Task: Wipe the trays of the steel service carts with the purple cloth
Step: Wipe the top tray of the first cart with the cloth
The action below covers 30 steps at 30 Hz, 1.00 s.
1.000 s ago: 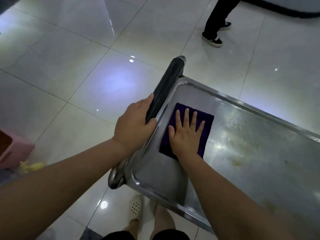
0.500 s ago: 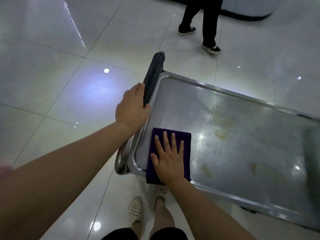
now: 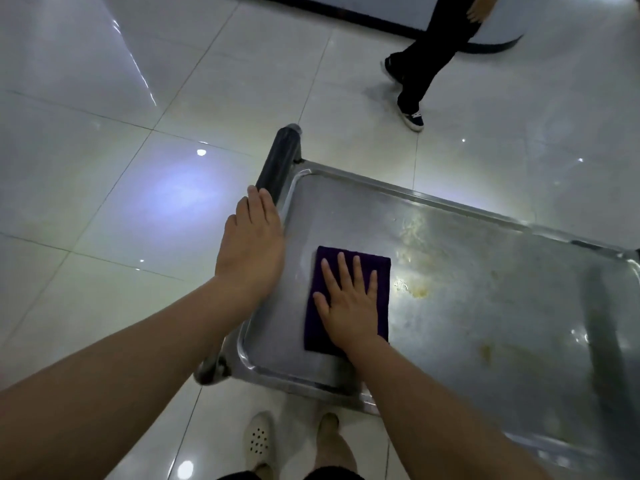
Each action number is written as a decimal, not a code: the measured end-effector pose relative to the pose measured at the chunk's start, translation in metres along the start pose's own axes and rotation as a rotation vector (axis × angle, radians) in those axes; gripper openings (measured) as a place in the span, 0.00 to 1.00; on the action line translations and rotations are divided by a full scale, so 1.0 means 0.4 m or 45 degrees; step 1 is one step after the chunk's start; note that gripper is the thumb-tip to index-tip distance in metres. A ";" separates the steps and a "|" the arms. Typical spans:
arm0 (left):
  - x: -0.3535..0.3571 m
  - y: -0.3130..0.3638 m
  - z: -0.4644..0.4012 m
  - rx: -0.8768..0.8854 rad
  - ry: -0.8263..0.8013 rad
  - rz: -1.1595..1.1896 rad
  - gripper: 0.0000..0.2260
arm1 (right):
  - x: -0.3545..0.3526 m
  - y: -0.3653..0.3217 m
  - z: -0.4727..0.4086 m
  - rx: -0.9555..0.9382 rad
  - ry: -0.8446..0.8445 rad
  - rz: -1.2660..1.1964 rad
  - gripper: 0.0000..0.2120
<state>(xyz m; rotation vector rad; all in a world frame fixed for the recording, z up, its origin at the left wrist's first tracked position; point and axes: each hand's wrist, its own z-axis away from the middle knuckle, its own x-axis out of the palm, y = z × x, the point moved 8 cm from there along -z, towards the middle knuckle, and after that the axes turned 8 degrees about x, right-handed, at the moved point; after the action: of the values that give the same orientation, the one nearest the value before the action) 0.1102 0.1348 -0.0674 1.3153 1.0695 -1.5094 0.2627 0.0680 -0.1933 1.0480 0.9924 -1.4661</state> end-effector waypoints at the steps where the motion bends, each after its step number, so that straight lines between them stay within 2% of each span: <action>1: 0.002 0.000 -0.003 -0.011 -0.005 0.009 0.31 | -0.013 0.007 -0.030 0.000 0.019 0.003 0.31; 8: 0.020 -0.003 -0.011 -0.029 0.057 0.087 0.32 | -0.069 0.045 -0.224 -0.090 0.045 0.045 0.32; 11: 0.020 0.018 -0.019 0.182 0.085 -0.068 0.33 | -0.089 0.060 -0.306 -0.114 0.047 0.052 0.31; 15: 0.028 0.039 -0.022 0.335 0.009 -0.151 0.36 | -0.118 0.077 -0.396 -0.169 0.052 0.037 0.29; 21: 0.052 0.051 -0.029 0.409 -0.149 -0.238 0.32 | -0.142 0.105 -0.465 -0.256 0.063 0.081 0.29; 27: 0.060 0.047 -0.028 0.359 -0.270 -0.461 0.28 | -0.133 0.143 -0.417 -0.069 0.071 0.013 0.29; 30: 0.046 0.052 -0.024 0.339 -0.233 -0.514 0.26 | -0.119 0.158 -0.361 -0.006 0.064 0.010 0.29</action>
<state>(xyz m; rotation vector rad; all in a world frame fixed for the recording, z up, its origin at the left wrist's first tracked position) 0.1312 0.1371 -0.0879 1.1486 1.0853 -2.0907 0.3447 0.2108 -0.1910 1.0894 1.0254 -1.4364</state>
